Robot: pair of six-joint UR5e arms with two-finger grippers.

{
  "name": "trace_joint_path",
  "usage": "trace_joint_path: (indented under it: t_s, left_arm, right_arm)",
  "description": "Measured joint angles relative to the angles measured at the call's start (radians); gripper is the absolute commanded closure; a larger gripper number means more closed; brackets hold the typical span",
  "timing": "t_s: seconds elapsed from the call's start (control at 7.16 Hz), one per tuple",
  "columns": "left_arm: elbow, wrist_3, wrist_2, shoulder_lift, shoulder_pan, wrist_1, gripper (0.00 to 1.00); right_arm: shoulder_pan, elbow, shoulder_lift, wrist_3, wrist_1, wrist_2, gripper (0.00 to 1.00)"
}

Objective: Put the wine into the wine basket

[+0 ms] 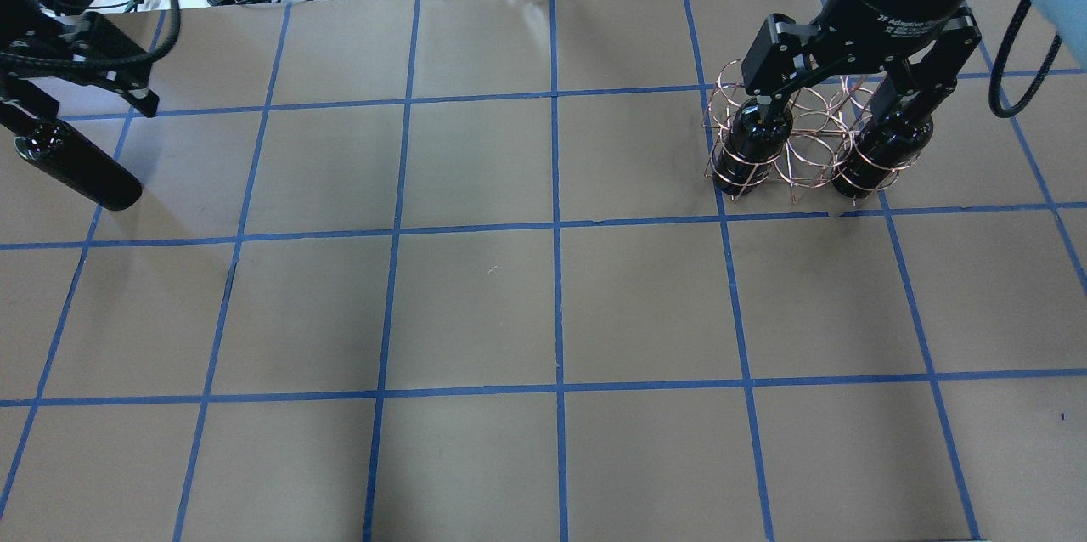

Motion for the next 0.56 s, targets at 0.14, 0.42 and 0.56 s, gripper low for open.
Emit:
trace_joint_path:
  t_s: [0.14,0.42,0.56]
  left_arm:
    - [0.001,0.077,0.002,-0.02,0.047,0.057,0.0]
    - [0.008,0.225,0.0,-0.072,0.151,0.141,0.0]
    - [0.022,0.286,-0.004,-0.105,0.189,0.177,0.0]
  right_arm:
    - [0.0,0.0,0.0,0.001,0.003,-0.001,0.0]
    - [0.0,0.0,0.0,0.001,0.003,-0.001,0.0]
    - [0.0,0.0,0.0,0.0,0.002,-0.001,0.0]
